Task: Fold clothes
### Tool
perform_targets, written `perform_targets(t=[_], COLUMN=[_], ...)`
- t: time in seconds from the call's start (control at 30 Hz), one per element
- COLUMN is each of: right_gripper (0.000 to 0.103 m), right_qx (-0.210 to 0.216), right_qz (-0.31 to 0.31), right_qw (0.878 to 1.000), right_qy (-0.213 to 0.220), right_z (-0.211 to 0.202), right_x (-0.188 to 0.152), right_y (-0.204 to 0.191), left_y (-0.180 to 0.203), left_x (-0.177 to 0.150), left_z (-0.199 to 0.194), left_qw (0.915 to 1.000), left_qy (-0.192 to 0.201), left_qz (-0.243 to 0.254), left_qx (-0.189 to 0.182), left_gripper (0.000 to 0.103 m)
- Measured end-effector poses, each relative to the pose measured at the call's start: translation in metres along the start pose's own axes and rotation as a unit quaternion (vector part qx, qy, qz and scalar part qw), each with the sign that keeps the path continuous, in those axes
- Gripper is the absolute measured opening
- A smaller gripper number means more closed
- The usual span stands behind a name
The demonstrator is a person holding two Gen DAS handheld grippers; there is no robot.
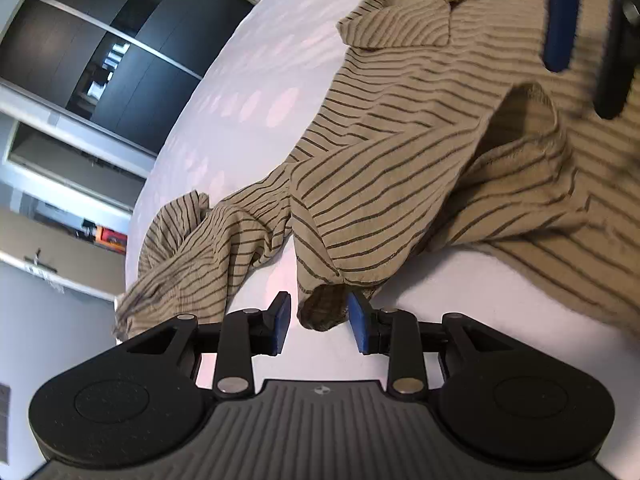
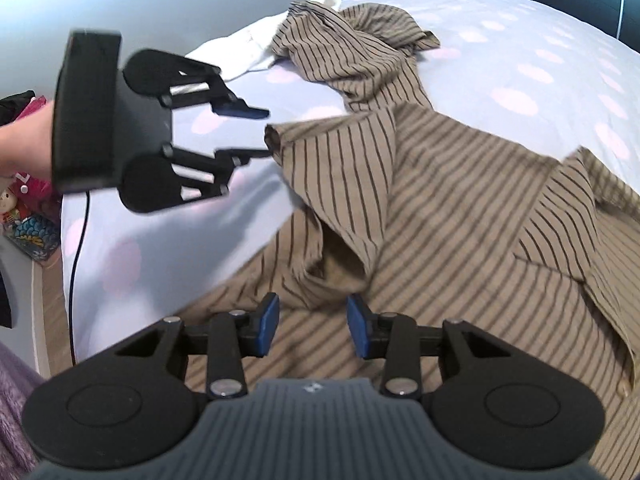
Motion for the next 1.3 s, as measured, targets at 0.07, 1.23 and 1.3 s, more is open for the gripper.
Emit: perform_targets(t=[0.07,1.23,1.3], right_gripper=[0.04,0.004,0.004], right_qx=[0.003,0.021,0.016], right_qz=[-0.003,-0.013,-0.011], right_qw=[1.0,0.998,0.998], right_qy=[0.0,0.057,0.054], right_z=[0.005,0.0,-0.001], right_x=[0.006,-0.027,-0.032], right_y=[0.001,-0.007,-0.004], left_y=[0.003,-0.116,-0.11], left_x=[0.0,0.093,0.1], left_z=[0.005,0.043,0.049], left_qw=[0.9998,0.78,0.7776], left_qy=[0.001,0.134,0.133], left_qz=[0.017,-0.54,-0.539], left_qx=[0.008,-0.287,-0.295], left_gripper=[0.029,0.0,0.0])
Point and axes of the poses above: each gripper's, at about its wrist camera, not at the fingertips, and z roughly the way its jaws point, y to its right, x to its top, the point moved 2 cm from there along z, roughly the way its jaws point, and after that the axes turned 10 degrees about -x, right-handed, at the moved point
